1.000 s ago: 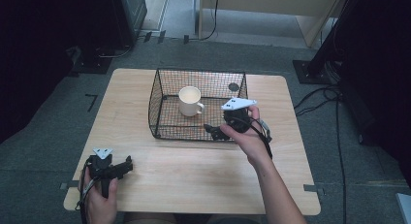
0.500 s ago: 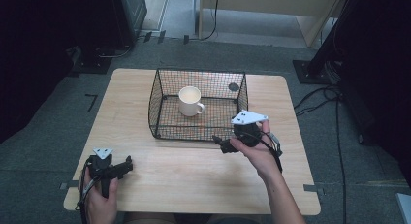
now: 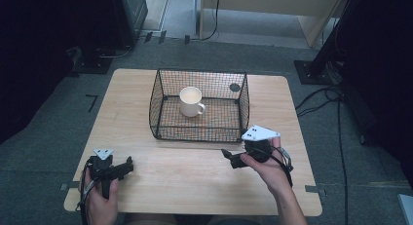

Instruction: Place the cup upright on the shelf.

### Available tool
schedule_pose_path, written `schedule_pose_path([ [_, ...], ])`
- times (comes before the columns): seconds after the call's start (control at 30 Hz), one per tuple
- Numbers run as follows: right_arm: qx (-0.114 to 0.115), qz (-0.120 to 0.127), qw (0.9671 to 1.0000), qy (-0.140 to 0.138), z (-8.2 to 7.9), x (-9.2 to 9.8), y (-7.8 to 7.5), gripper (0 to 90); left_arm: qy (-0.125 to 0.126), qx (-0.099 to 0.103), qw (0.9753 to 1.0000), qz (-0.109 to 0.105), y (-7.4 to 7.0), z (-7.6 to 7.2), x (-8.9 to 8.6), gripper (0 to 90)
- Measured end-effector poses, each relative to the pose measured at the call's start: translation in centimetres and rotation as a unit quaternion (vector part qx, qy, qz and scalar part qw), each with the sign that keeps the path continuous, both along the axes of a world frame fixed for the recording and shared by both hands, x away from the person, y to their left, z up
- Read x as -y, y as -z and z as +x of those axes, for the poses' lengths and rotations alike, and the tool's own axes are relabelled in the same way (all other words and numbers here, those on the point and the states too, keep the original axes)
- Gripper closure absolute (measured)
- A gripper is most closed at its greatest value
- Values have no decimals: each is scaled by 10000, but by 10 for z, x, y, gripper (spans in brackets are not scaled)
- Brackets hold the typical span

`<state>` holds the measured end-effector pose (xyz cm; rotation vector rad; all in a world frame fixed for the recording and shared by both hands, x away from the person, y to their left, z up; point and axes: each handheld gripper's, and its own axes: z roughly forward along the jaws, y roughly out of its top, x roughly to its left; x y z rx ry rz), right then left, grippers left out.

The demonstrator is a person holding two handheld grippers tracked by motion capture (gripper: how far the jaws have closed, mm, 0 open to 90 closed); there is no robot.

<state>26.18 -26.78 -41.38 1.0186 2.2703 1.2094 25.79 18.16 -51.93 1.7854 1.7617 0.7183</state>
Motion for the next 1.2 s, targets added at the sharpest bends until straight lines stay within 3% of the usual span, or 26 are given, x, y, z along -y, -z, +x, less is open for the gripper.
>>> schedule_pose_path([
  [0.27,-23,46,9999,150,-16,21,11,21,5,-1,10000,7,0,0,0,22],
  [0.57,-150,170,9982,558,-30,54,32,0,10,-2,10000,8,0,0,0,22],
  [0.87,-248,222,9937,1075,-41,93,59,0,9,-1,10000,8,0,0,0,22],
  [1.2,-396,256,9884,1446,-47,135,84,0,9,-2,10000,8,0,0,0,22],
])
